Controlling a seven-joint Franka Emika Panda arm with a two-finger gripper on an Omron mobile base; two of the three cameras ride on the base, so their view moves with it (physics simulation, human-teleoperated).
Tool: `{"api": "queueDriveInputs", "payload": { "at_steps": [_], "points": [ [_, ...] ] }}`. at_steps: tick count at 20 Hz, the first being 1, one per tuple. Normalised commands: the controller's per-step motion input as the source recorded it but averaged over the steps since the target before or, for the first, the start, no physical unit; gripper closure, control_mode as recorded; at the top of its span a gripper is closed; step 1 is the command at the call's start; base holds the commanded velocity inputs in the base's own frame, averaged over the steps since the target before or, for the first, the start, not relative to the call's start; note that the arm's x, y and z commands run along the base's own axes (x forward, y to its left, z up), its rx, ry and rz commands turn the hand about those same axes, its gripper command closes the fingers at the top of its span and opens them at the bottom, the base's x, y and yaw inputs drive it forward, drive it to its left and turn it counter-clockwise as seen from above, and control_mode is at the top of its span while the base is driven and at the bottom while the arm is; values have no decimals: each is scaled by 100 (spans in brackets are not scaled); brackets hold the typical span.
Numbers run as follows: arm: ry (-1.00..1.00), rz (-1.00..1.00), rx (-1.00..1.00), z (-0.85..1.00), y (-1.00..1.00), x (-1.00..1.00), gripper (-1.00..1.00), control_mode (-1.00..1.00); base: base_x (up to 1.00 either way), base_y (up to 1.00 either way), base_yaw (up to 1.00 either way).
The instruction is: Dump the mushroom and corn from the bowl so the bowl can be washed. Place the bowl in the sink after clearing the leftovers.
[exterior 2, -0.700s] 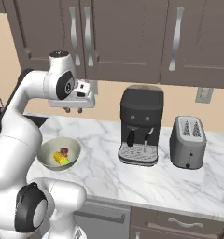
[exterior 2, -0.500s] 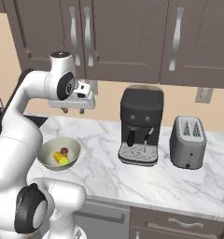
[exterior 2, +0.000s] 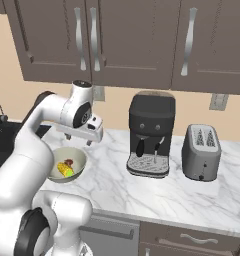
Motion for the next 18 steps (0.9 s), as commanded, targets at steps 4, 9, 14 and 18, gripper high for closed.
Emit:
{"api": "queueDriveInputs", "payload": {
  "at_steps": [4,9,14,18],
  "points": [
    [15,-15,1,-92,16,3,-100,-100,0,0,0],
    [9,-4,0,-53,0,15,-100,-100,0,0,0],
    [6,-3,0,-71,0,17,-100,-100,0,0,0],
    [1,-4,0,-50,0,31,-100,-100,0,0,0]
  ]
}}
